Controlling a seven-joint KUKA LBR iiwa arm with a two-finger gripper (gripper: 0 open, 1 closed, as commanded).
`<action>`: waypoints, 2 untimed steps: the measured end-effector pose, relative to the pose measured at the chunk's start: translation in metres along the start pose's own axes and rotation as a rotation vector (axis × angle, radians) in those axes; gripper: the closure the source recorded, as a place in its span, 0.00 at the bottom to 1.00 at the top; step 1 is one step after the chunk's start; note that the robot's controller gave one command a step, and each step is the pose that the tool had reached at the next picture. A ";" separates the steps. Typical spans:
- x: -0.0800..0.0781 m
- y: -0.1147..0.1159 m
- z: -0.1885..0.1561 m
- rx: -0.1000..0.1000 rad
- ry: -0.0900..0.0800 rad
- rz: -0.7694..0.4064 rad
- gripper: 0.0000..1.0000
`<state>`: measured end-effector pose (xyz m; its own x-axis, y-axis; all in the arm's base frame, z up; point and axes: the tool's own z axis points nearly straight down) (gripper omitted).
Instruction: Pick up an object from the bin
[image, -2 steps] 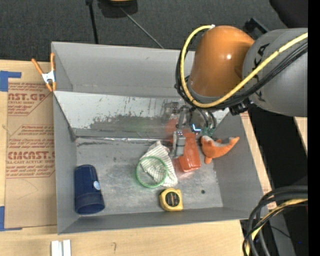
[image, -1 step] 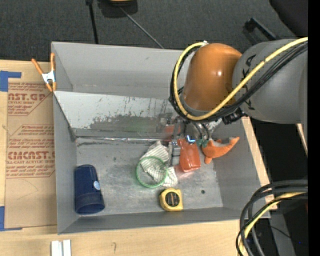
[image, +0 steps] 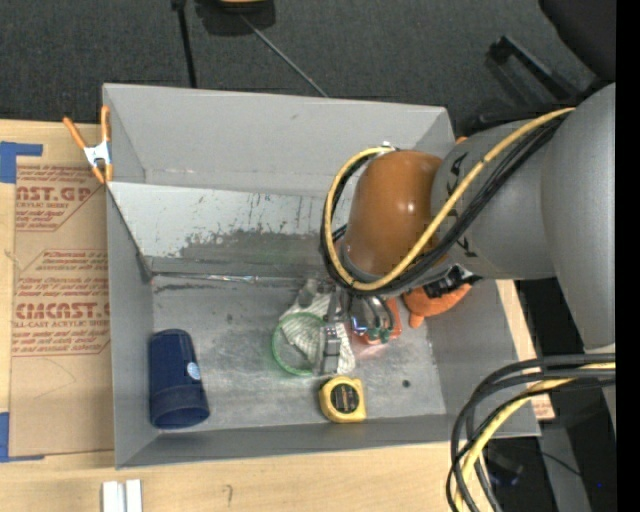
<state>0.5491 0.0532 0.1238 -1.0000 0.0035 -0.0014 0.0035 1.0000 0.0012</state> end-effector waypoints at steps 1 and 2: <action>-0.003 -0.014 0.031 0.001 0.001 -0.100 1.00; -0.003 -0.014 0.031 0.001 0.001 -0.100 1.00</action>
Offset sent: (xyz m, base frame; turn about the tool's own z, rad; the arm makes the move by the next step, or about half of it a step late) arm 0.0000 0.0000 0.0000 0.0000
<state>0.5518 0.0389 0.0925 -0.9953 -0.0964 -0.0006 -0.0964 0.9953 0.0005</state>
